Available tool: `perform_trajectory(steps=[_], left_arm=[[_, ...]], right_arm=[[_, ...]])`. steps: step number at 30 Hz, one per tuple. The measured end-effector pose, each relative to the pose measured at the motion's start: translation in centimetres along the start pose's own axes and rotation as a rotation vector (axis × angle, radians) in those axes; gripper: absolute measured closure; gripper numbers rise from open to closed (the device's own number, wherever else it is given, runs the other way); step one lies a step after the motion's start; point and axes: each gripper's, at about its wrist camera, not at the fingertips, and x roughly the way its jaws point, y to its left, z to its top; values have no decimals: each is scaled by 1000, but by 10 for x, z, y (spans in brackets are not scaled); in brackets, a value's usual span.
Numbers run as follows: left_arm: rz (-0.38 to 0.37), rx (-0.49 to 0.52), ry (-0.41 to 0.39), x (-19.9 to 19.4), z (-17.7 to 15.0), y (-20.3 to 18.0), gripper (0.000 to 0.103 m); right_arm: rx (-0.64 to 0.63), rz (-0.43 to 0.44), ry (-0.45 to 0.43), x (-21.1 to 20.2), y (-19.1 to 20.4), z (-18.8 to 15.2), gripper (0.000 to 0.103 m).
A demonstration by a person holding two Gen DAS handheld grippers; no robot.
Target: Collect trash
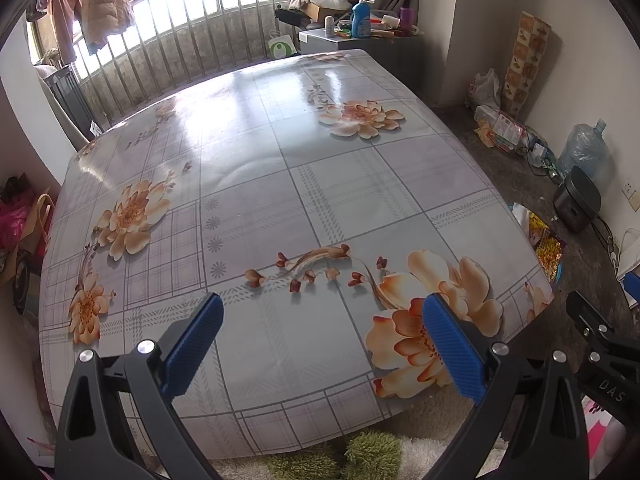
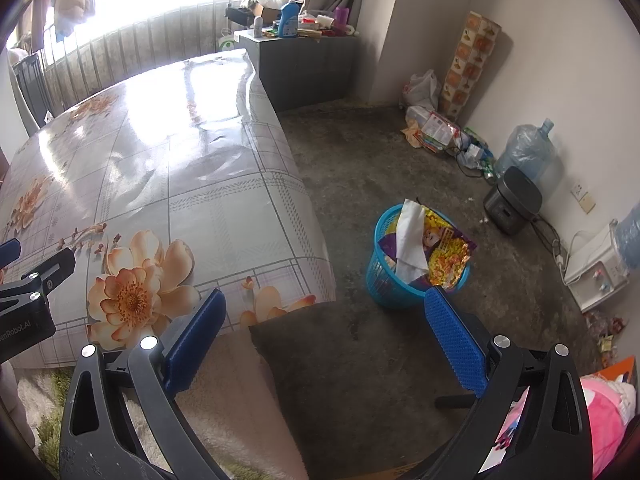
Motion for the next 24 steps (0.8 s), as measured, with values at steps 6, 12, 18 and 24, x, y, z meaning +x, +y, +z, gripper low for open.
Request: perform_trajectory(steps=[6, 12, 18, 24], left_arm=[[0, 3, 1, 0, 0, 0, 5], [0, 4, 2, 0, 0, 0, 5], [1, 3, -1, 0, 0, 1, 5], [2, 5, 1, 0, 1, 1, 5]], right_arm=[[-2, 0, -1, -1, 2, 1, 8], [4, 0, -2, -1, 3, 1, 8], [4, 2, -2, -2, 4, 1, 8], [4, 3, -1, -2, 6, 2, 8]])
